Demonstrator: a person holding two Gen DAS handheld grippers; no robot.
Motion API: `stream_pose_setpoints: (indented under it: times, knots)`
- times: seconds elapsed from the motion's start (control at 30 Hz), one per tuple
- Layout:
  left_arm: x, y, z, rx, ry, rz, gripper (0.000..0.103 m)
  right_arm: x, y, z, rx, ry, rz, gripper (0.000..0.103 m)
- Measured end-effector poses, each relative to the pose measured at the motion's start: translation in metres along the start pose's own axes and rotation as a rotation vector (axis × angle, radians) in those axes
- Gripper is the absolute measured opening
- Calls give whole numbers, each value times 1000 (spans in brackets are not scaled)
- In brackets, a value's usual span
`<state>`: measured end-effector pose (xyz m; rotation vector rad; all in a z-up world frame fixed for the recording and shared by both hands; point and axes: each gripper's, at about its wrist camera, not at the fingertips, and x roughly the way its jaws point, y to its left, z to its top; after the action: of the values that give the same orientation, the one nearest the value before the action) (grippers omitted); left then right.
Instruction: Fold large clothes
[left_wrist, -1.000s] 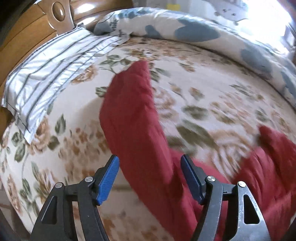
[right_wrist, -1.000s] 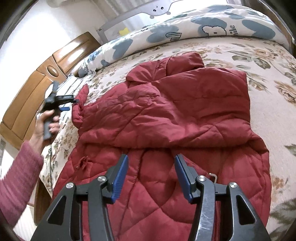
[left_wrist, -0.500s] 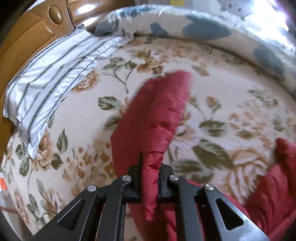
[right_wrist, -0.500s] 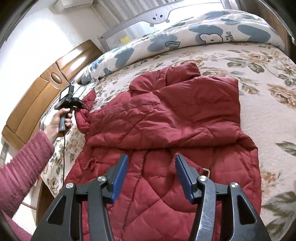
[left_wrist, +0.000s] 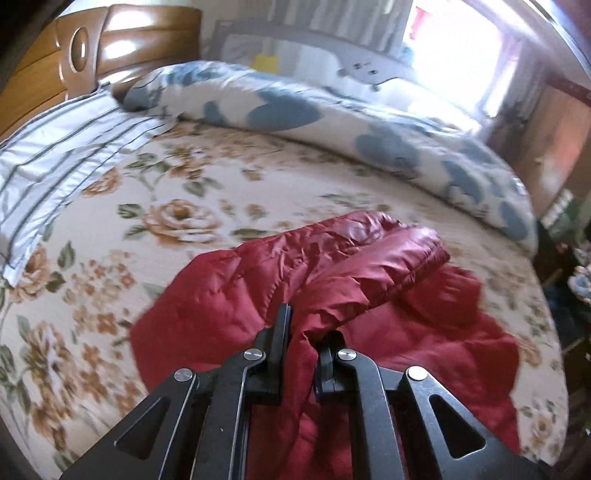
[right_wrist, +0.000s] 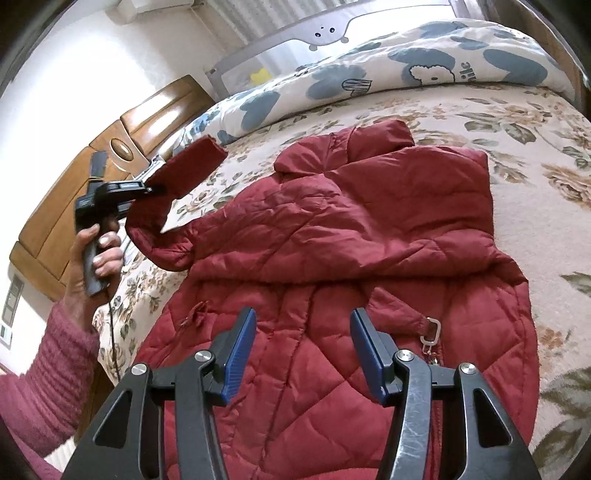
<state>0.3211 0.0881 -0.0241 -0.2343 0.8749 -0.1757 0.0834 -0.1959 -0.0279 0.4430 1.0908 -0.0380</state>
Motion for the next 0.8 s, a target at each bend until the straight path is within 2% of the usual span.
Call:
stream_pose_setpoints:
  times: [0.17, 0.33, 0.6, 0.8]
  knots:
    - [-32, -15, -24, 55, -27, -79, 8, -5, -6, -4, 21, -3, -6, 55]
    - [-45, -41, -47, 121, -16, -132, 8, -8, -17, -9, 57, 0, -8, 55]
    - [-23, -80, -76, 228, 42, -223, 8, -14, -36, -8, 115, -16, -24, 55]
    - [16, -88, -86, 248, 128, -252, 8, -19, -52, 1, 171, -44, -3, 55]
